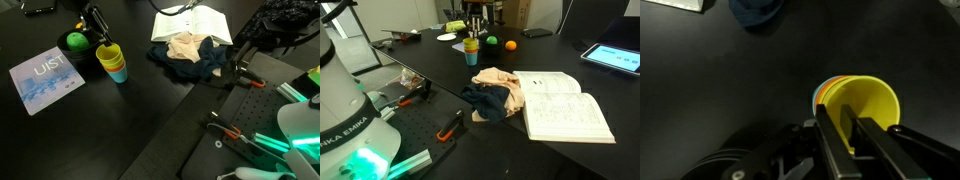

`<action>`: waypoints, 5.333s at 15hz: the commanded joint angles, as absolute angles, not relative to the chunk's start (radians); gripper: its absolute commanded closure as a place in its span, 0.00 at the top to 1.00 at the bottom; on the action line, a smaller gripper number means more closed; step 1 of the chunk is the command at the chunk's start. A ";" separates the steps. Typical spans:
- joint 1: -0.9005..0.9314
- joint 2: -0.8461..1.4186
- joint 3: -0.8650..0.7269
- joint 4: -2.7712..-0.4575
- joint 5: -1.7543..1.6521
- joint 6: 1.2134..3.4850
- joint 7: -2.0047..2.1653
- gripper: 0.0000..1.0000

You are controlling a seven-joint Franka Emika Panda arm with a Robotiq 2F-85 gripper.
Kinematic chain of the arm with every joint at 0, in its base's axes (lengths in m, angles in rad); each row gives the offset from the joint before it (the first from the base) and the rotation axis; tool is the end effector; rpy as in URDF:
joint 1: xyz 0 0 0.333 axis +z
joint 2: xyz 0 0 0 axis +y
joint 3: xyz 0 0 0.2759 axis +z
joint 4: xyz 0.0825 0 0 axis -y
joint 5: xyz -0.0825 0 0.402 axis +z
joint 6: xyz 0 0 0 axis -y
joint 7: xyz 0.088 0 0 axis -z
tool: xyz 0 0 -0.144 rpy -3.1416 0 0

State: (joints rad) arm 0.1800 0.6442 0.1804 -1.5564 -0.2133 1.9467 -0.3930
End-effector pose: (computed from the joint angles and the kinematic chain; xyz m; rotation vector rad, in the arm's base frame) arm 0.6239 0.2050 0.1780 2.7863 1.2337 -0.3698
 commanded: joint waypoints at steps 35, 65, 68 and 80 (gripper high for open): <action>0.174 0.507 0.176 -1.568 -0.206 1.872 -0.399 1.00; 0.176 0.508 0.173 -1.566 -0.213 1.868 -0.397 1.00; 0.178 0.534 0.174 -1.556 -0.211 1.884 -0.393 1.00; 0.178 0.534 0.174 -1.556 -0.211 1.882 -0.393 1.00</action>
